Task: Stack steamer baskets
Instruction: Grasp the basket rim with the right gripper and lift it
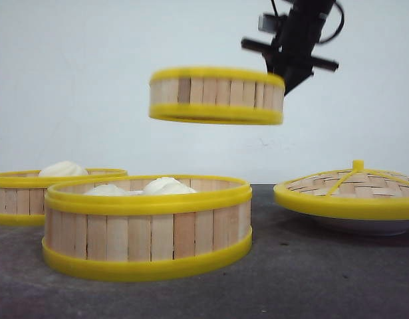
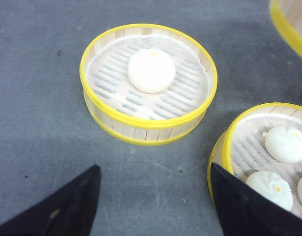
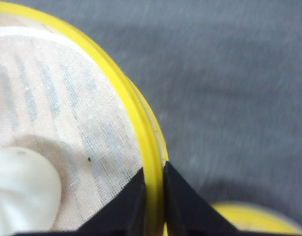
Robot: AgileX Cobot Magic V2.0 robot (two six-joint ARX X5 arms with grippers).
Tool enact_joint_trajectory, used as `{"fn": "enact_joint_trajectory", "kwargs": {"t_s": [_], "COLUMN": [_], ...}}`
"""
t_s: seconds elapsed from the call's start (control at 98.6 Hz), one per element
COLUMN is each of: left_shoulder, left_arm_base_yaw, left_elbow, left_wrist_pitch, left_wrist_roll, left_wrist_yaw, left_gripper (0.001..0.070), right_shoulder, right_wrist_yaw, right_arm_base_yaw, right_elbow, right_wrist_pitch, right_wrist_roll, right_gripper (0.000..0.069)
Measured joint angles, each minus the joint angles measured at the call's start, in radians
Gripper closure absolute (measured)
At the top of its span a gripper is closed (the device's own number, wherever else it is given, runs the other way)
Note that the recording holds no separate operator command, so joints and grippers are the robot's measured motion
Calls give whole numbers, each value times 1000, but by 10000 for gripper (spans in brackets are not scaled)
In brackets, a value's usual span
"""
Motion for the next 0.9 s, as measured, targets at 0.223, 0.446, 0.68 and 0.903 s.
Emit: {"fn": "enact_joint_trajectory", "kwargs": {"t_s": [0.223,0.446,0.68,0.903], "left_shoulder": [0,0,0,0], "left_arm_base_yaw": [0,0,0,0], "left_elbow": [0,0,0,0], "left_wrist_pitch": [0,0,0,0], "left_wrist_roll": [0,0,1,1], "left_wrist_yaw": [0,-2,-3,-3], "left_gripper": [281,282,282,282], "right_shoulder": [-75,-203,-383,-447], "right_wrist_yaw": [5,5,3,2], "right_arm_base_yaw": [59,113,156,192], "right_elbow": [-5,-98,-403,-583], "right_wrist_pitch": [-136,-130,39,116], "right_wrist_roll": [0,0,0,-8], "right_gripper": [664,664,664,664]}}
